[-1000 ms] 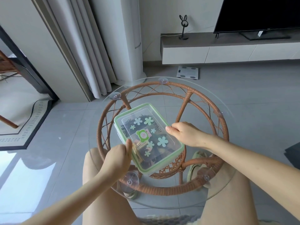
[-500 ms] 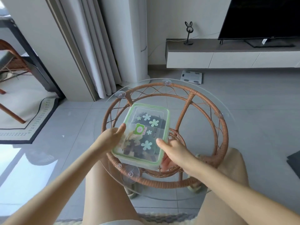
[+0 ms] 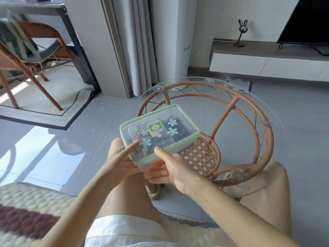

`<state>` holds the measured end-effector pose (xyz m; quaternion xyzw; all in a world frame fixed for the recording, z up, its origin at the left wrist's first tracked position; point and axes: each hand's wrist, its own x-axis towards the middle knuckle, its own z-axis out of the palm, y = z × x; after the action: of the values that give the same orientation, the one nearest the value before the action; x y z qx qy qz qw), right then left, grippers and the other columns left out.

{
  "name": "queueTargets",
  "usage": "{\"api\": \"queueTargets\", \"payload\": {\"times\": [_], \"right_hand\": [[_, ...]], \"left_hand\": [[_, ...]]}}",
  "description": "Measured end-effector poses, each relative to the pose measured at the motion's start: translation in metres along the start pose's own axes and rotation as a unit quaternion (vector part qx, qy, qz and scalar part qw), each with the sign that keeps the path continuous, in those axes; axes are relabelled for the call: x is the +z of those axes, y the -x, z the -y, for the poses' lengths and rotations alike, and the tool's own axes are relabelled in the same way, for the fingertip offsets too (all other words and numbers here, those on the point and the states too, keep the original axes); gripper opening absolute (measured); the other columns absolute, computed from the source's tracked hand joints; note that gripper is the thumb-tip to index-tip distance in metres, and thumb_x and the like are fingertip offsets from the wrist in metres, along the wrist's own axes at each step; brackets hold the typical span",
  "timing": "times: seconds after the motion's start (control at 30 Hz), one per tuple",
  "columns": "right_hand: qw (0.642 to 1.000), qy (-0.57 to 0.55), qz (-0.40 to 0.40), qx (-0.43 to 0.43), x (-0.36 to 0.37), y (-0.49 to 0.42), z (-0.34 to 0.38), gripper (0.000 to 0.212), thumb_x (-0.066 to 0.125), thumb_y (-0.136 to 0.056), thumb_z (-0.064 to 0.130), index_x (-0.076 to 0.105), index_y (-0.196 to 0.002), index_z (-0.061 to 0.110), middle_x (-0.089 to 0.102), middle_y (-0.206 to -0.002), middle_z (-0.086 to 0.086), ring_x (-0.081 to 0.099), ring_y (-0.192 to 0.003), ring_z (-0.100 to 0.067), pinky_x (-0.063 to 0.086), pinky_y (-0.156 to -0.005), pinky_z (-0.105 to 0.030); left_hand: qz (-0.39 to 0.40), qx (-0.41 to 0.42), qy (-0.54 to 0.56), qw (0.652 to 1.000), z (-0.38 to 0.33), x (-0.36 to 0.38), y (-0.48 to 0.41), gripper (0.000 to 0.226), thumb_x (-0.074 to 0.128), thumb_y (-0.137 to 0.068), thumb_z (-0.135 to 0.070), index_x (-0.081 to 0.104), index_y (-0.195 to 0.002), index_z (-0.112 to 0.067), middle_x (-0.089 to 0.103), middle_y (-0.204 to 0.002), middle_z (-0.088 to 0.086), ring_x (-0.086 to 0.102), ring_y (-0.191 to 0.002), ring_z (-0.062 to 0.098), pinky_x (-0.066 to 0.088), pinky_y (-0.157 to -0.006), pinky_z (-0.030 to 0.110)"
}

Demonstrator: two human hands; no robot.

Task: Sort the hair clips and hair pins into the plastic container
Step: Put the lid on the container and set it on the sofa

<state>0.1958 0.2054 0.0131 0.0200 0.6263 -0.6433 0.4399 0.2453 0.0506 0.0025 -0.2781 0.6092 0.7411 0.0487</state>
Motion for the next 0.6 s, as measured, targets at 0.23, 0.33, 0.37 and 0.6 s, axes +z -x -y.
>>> {"api": "queueTargets", "payload": {"times": [0.23, 0.33, 0.37, 0.6], "right_hand": [[0.983, 0.176, -0.005, -0.053, -0.064, 0.008, 0.033, 0.052, 0.045, -0.092, 0.047, 0.067, -0.083, 0.002, 0.073, -0.087, -0.019, 0.07, -0.078, -0.027, 0.058, -0.069, -0.035], [0.952, 0.237, -0.139, -0.132, -0.095, -0.008, 0.041, 0.044, 0.045, -0.094, 0.042, 0.067, -0.079, 0.007, 0.072, -0.082, -0.013, 0.069, -0.082, -0.028, 0.057, -0.076, -0.041], [0.921, 0.295, -0.196, -0.16, -0.105, -0.018, 0.041, 0.043, 0.044, -0.093, 0.043, 0.067, -0.077, 0.01, 0.072, -0.082, -0.01, 0.068, -0.084, -0.029, 0.055, -0.079, -0.043], [0.704, 0.601, -0.323, -0.197, -0.149, -0.08, 0.042, 0.045, 0.043, -0.093, 0.039, 0.055, -0.123, 0.008, 0.055, -0.129, -0.018, 0.047, -0.119, -0.039, 0.039, -0.097, -0.044]], "left_hand": [[-0.145, 0.054, 0.049, 0.987, 0.026, -0.019, 0.036, 0.017, 0.06, -0.086, -0.031, 0.069, -0.092, -0.019, 0.076, -0.084, 0.012, 0.072, -0.075, 0.031, 0.057, -0.08, 0.044], [-0.206, 0.08, 0.1, 0.97, 0.034, -0.041, 0.055, 0.011, 0.059, -0.086, -0.026, 0.068, -0.087, -0.02, 0.076, -0.072, 0.006, 0.072, -0.061, 0.022, 0.06, -0.062, 0.036], [-0.228, 0.087, 0.117, 0.963, 0.033, -0.048, 0.06, 0.009, 0.06, -0.086, -0.024, 0.068, -0.086, -0.02, 0.075, -0.067, 0.003, 0.071, -0.057, 0.019, 0.06, -0.053, 0.033], [-0.352, 0.133, 0.113, 0.92, 0.02, -0.107, 0.067, 0.013, 0.061, -0.085, -0.025, 0.065, -0.097, -0.022, 0.072, -0.057, -0.006, 0.066, -0.044, 0.008, 0.053, -0.04, 0.02]]}}
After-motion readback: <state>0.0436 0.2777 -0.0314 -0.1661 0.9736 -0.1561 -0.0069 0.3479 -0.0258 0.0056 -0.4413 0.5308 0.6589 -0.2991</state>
